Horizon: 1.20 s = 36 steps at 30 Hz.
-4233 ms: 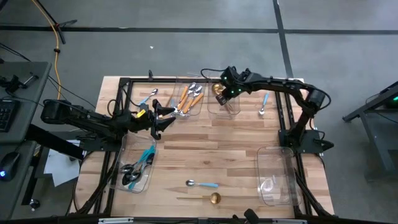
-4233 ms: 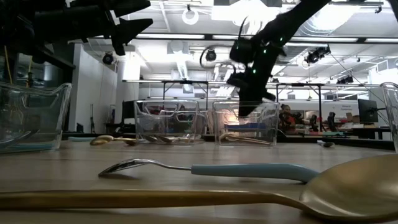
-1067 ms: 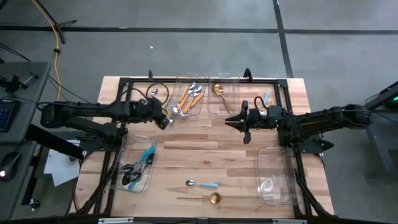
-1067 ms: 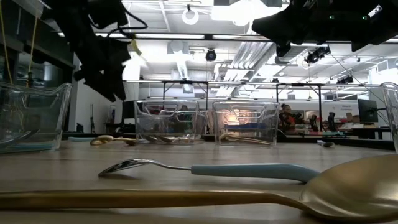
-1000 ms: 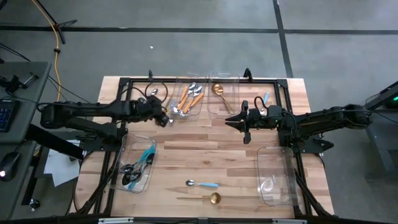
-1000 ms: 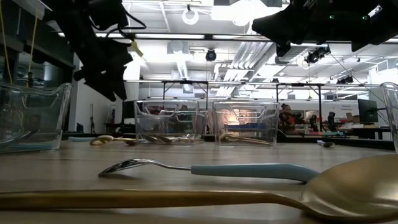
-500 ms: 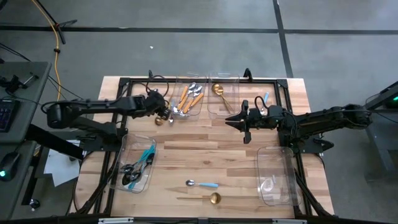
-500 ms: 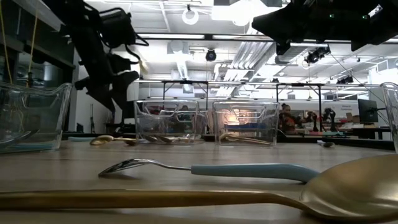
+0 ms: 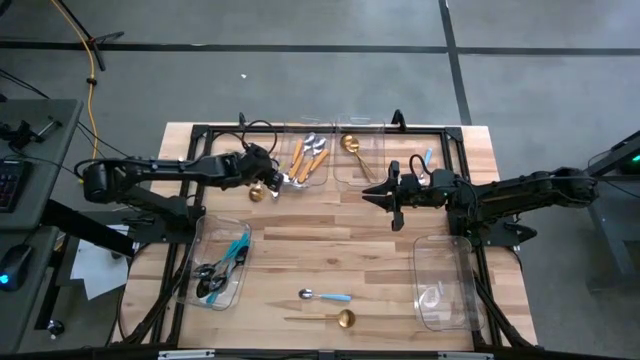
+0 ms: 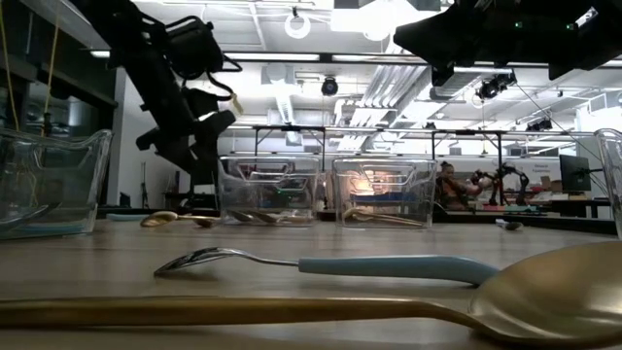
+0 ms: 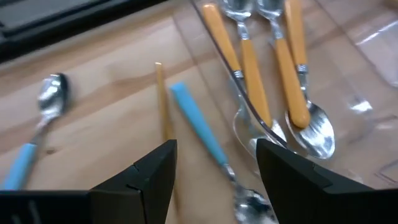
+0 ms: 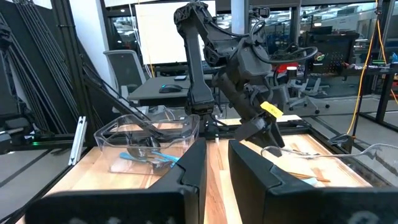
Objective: Sort silverware by color (type)
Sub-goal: Put the gold spoon into the top right transparent bin
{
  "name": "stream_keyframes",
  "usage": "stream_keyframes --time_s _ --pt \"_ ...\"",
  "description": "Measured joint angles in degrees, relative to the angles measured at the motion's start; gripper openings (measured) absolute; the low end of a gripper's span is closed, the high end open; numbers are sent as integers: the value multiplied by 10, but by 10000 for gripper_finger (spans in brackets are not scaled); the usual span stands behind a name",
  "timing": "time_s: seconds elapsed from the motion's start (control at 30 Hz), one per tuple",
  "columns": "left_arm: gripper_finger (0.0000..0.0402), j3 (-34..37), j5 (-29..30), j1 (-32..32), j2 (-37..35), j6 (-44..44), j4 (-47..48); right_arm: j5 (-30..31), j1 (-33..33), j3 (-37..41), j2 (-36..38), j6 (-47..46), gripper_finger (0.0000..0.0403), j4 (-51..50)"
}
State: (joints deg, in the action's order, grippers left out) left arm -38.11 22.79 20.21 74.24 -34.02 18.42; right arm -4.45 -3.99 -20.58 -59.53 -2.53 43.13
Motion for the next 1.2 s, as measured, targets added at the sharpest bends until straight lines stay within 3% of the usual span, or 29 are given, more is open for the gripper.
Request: stream_keyframes --time_s 0.27,0.57,0.8,1.2 --pt "211 -3 -19 -19 1 6 -35 0 0 0 0 0 53 0" --pt "211 -34 28 4 -12 32 77 0 0 0 0 0 53 -6" --pt "211 6 -26 57 4 13 84 0 0 0 0 -1 53 -6" --pt "211 75 -88 84 48 43 -55 0 0 0 0 0 53 -6"
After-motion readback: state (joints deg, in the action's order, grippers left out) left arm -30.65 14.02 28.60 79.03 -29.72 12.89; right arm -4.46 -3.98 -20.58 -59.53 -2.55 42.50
